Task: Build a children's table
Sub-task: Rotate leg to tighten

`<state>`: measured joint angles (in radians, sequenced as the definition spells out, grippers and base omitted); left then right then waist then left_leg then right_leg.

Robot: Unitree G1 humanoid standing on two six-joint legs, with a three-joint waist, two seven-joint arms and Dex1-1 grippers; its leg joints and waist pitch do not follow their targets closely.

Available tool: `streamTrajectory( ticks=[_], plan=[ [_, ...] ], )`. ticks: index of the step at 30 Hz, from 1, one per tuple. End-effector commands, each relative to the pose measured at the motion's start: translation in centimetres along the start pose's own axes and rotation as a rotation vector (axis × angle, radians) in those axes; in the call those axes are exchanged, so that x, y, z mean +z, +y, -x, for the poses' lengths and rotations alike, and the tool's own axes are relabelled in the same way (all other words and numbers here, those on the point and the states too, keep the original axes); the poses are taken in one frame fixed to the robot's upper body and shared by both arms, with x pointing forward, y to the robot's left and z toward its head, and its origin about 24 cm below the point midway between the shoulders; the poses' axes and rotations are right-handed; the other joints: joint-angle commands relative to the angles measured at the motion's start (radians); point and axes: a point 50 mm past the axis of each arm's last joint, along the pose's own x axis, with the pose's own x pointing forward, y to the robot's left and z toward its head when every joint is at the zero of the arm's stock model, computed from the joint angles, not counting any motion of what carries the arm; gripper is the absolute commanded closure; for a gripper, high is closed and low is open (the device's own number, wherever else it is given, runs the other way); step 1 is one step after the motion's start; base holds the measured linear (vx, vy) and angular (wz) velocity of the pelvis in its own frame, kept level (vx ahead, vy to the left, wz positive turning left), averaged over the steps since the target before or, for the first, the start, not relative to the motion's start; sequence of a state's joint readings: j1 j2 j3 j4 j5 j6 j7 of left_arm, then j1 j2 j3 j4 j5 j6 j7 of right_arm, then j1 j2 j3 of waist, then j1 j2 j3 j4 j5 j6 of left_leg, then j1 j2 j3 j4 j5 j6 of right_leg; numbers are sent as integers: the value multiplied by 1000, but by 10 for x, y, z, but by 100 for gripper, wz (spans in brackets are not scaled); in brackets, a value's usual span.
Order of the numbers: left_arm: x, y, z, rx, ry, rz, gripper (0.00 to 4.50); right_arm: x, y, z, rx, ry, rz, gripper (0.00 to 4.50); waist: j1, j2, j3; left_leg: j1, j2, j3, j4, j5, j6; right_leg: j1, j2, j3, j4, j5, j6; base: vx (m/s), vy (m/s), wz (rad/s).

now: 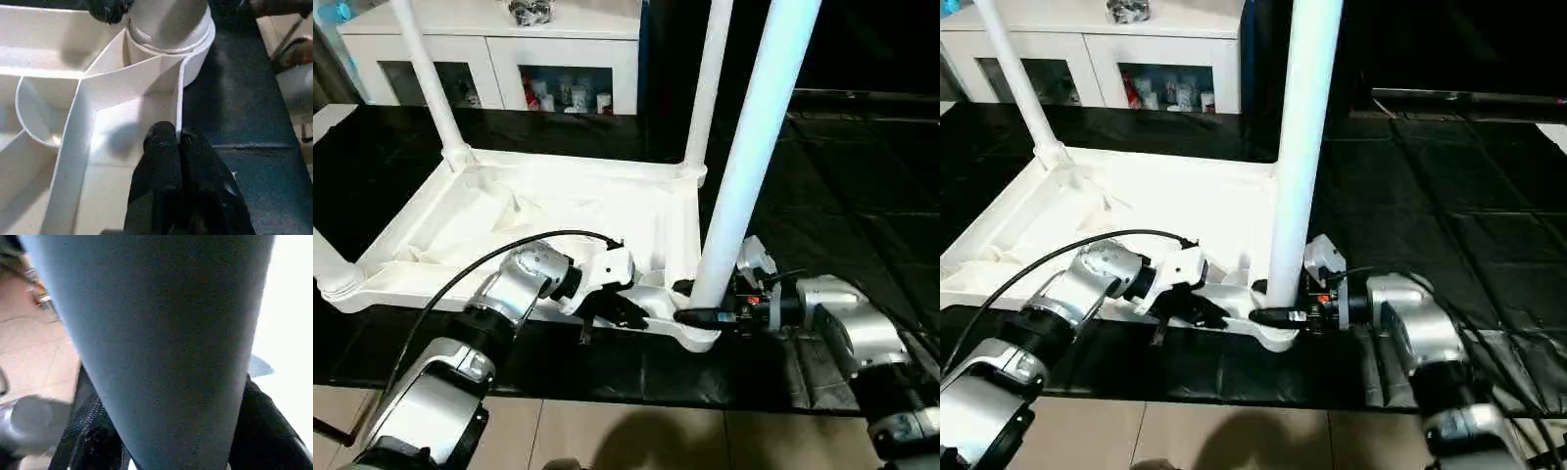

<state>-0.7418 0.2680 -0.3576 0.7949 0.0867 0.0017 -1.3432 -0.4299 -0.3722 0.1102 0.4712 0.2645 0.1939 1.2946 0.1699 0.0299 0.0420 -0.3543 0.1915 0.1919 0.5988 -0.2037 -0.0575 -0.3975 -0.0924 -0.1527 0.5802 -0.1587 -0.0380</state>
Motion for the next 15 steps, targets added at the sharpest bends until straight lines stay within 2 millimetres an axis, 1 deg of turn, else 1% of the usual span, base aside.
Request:
streamTrajectory(
  ticks=[1, 3, 5, 6, 7, 8, 9, 10, 11, 12, 13, 14, 15],
  plan=[
    [15, 15, -1, 162, -41, 18, 450, -2, 8, -22, 8, -33, -39, 239, -9, -6, -67, 10, 56, -27, -70, -159, 52, 55, -89, 67, -78, -356, -115, 0, 0, 0],
    [18, 17, -3, 181, -52, 33, 450, -3, 7, -25, -39, -43, -53, 240, -15, -7, -64, 10, 54, -27, -72, -169, 45, 54, -88, 67, -84, -384, -102, 0, 0, 0],
    [20, 19, -4, 200, -60, 46, 450, -3, 7, -28, -65, -56, -63, 241, -19, -7, -65, 10, 52, -27, -72, -175, 42, 55, -89, 65, -87, -403, -94, 0, 0, 0],
    [26, 23, -7, 244, -83, 76, 450, -4, 7, -36, -121, -74, -92, 241, -25, -6, -63, 10, 52, -27, -72, -178, 40, 54, -88, 65, -90, -407, -91, 0, 0, 0],
    [26, 23, -7, 244, -83, 76, 450, -4, 7, -36, -121, -74, -92, 241, -29, -7, -64, 9, 50, -28, -72, -177, 39, 55, -88, 64, -89, -407, -89, 0, 0, 0],
    [28, 25, -9, 261, -93, 89, 450, -3, 8, -39, -130, -85, -100, 241, -29, -7, -64, 9, 50, -28, -72, -177, 39, 55, -88, 64, -89, -407, -89, 0, 0, 0],
    [30, 26, -10, 271, -101, 97, 450, -3, 8, -42, -140, -91, -108, 241, -32, -6, -66, 7, 50, -29, -72, -168, 45, 57, -88, 64, -88, -392, -91, 0, 0, 0],
    [35, 28, -13, 301, -122, 122, 450, -2, 7, -48, -172, -106, -133, 241, -34, -7, -65, 5, 49, -28, -71, -156, 49, 58, -87, 65, -86, -374, -95, 0, 0, 0],
    [35, 28, -13, 301, -122, 122, 450, -2, 7, -48, -172, -106, -133, 241, -34, -7, -67, 7, 50, -29, -71, -154, 49, 58, -88, 65, -85, -367, -98, 0, 0, 0],
    [39, 31, -15, 325, -139, 145, 450, -1, 6, -54, -192, -112, -150, 241, -35, -8, -68, 6, 49, -27, -70, -144, 55, 58, -87, 66, -83, -350, -105, 0, 0, 0],
    [39, 31, -15, 325, -139, 145, 450, -1, 6, -54, -192, -112, -150, 241, -35, -7, -67, 4, 49, -28, -70, -140, 55, 58, -87, 65, -81, -345, -108, 0, 0, 0],
    [43, 33, -18, 357, -158, 172, 450, 0, 5, -62, -226, -114, -175, 241, -35, -9, -70, 5, 49, -28, -70, -132, 59, 60, -87, 66, -79, -330, -111, 0, 0, 0],
    [43, 33, -18, 357, -158, 172, 450, 0, 5, -62, -226, -114, -175, 241, -36, -7, -70, 6, 50, -28, -69, -124, 59, 58, -88, 66, -77, -315, -120, 0, 0, 0]
  ],
)
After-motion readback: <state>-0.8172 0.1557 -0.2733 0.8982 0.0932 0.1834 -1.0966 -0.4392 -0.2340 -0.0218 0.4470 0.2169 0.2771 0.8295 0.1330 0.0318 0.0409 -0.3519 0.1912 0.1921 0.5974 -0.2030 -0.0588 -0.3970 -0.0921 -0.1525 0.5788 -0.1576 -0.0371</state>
